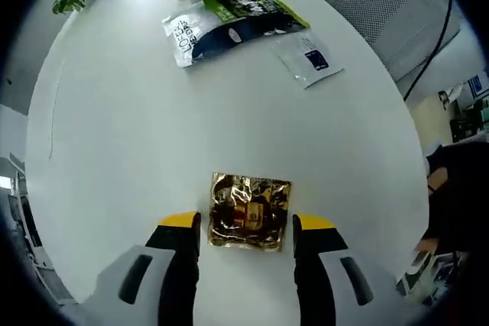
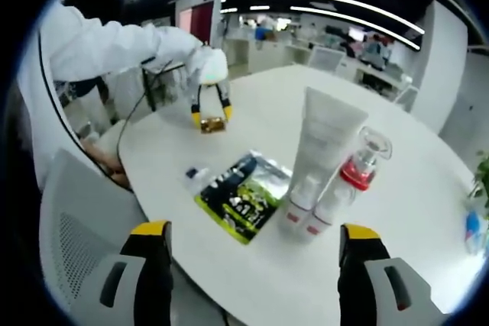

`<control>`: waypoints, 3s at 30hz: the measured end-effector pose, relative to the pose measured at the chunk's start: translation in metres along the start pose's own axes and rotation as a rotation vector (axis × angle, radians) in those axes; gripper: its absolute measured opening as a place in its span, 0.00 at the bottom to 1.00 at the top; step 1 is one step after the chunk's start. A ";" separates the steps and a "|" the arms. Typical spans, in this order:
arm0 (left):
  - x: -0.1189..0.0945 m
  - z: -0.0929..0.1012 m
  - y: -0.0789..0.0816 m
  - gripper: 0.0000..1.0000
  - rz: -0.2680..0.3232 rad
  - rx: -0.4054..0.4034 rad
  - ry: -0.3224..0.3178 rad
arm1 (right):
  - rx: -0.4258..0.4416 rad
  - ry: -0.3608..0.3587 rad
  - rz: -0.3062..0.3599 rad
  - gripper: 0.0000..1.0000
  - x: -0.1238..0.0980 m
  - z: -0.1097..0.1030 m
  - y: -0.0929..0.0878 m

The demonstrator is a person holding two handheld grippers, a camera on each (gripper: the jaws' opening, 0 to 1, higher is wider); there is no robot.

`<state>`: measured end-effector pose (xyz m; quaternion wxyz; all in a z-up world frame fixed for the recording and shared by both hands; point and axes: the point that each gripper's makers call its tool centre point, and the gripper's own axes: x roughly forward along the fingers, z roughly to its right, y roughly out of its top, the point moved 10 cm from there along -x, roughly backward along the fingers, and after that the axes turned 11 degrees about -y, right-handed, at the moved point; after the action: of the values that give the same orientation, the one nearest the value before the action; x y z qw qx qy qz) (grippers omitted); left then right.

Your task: Arrange the skincare products in the storage area until every visible bottle or jar stands upright without overlapping.

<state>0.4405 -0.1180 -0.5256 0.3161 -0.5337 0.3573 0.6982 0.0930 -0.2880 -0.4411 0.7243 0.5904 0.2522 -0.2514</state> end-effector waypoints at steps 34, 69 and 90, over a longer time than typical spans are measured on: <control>-0.001 0.006 0.002 0.33 0.037 -0.010 0.022 | -0.187 0.417 0.097 0.73 0.085 -0.084 0.065; 0.024 0.050 -0.020 0.33 0.700 -0.360 0.221 | 0.305 0.427 -0.021 0.33 0.226 -0.104 0.085; 0.044 0.053 -0.039 0.32 0.948 -0.482 0.363 | 0.501 0.405 -0.030 0.18 0.243 -0.099 0.095</control>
<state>0.4344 -0.0498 -0.5656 -0.2300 -0.4833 0.4372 0.7228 0.3301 -0.1899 -0.5503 0.4877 0.7846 0.3300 -0.1939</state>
